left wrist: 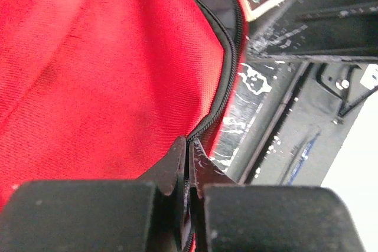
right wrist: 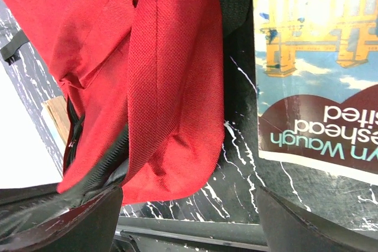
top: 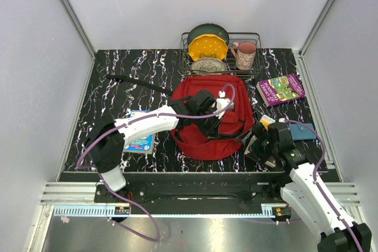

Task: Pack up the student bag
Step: Adjust the student bag at the center of the board, then pick up the book from the center of the board.

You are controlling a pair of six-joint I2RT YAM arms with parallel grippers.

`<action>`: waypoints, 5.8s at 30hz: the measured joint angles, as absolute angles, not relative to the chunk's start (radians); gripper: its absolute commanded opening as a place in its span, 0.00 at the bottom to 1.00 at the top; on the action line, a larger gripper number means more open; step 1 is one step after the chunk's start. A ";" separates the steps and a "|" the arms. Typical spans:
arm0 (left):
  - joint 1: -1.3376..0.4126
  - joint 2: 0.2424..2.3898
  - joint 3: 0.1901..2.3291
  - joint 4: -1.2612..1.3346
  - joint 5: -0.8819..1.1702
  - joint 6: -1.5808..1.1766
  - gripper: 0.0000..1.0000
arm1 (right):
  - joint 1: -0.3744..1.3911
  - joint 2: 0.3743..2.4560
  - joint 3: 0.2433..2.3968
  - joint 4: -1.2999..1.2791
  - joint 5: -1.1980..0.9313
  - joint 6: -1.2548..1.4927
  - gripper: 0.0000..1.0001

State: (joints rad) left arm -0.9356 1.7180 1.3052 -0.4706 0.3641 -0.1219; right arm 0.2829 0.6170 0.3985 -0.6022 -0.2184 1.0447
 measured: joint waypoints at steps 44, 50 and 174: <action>-1.001 1.379 1.198 -0.521 -0.229 -0.347 0.62 | 0.235 0.864 0.757 -0.655 0.220 0.798 1.00; -1.001 1.381 1.234 -0.490 -0.134 -0.350 0.87 | 0.077 0.817 0.687 -0.778 0.217 0.840 1.00; -0.888 1.526 1.374 -0.153 0.293 -0.559 0.00 | -0.290 0.648 0.486 -0.094 -0.931 1.065 1.00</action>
